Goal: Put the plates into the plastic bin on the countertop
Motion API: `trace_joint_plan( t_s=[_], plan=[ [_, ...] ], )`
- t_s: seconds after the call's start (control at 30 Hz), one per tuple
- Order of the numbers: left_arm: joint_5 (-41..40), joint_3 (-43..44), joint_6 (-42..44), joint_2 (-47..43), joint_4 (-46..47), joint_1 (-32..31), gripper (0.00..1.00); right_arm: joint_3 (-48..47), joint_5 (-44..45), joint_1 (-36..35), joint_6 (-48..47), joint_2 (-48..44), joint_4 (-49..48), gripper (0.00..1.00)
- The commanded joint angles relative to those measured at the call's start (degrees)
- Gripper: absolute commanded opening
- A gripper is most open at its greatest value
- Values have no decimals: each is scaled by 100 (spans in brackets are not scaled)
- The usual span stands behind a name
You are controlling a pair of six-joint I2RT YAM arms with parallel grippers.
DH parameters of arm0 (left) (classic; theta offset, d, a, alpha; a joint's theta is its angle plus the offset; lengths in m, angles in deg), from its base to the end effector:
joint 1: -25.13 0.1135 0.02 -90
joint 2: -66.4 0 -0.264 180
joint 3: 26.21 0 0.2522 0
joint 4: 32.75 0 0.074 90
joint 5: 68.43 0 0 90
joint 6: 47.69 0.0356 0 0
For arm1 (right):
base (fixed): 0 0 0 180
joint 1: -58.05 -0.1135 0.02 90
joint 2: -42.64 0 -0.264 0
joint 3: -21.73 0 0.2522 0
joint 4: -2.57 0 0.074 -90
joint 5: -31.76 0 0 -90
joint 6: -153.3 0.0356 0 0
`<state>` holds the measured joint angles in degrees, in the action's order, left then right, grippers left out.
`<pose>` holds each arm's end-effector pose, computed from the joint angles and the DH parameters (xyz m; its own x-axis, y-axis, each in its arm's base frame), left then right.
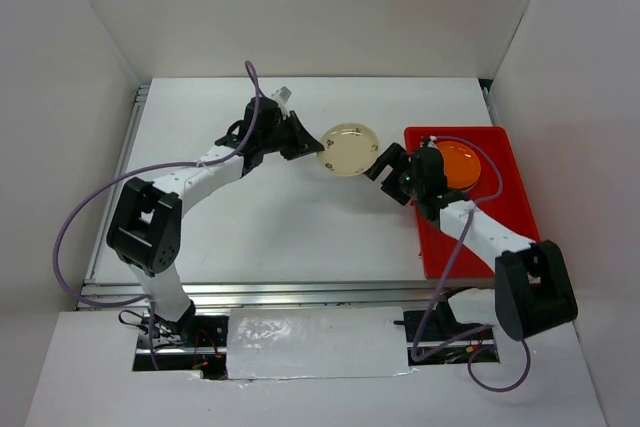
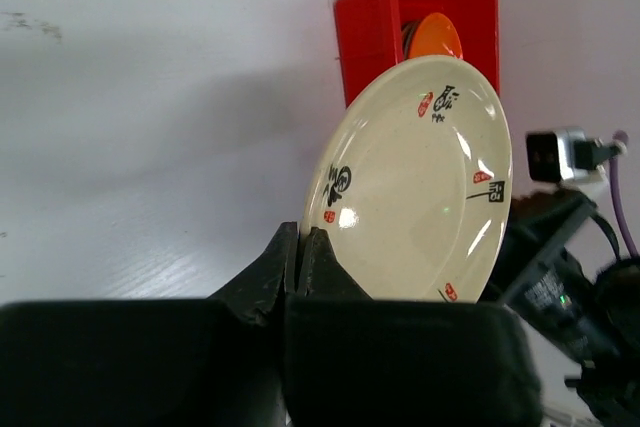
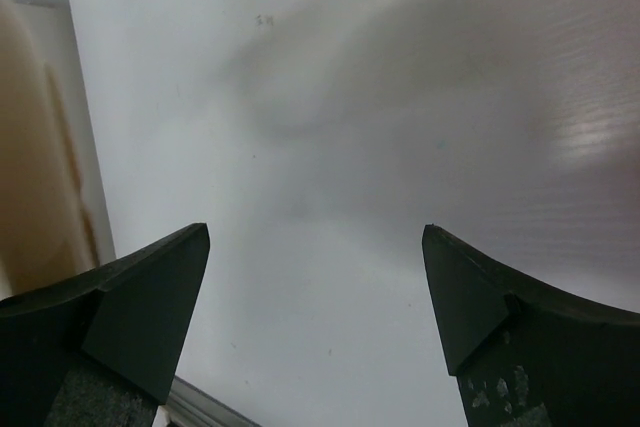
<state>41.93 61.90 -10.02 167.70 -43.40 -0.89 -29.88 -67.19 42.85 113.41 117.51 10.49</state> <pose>0.3679 -0.1934 0.2714 -0.7739 -0.4480 -0.4477 0.1386 0.5699 -0.8099 0.2651 0.0778 0.2122 -0.6177 0.6176 -0.4869 0.1349 0.6931 0.7081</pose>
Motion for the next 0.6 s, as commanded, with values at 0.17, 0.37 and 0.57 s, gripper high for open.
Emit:
trace_joint_plan(
  t_s=[0.17,0.37,0.57],
  plan=[
    [-726,-139,-162,-461,-426,-26,0,1023,2402,-580,1308,-2351,74,98],
    [-691,-237,-268,-655,-364,-192,0,439,1743,-361,801,-1864,-22,98],
    [-639,-175,-207,-717,-408,-342,0,32,1098,-361,719,-800,-540,92]
  ],
)
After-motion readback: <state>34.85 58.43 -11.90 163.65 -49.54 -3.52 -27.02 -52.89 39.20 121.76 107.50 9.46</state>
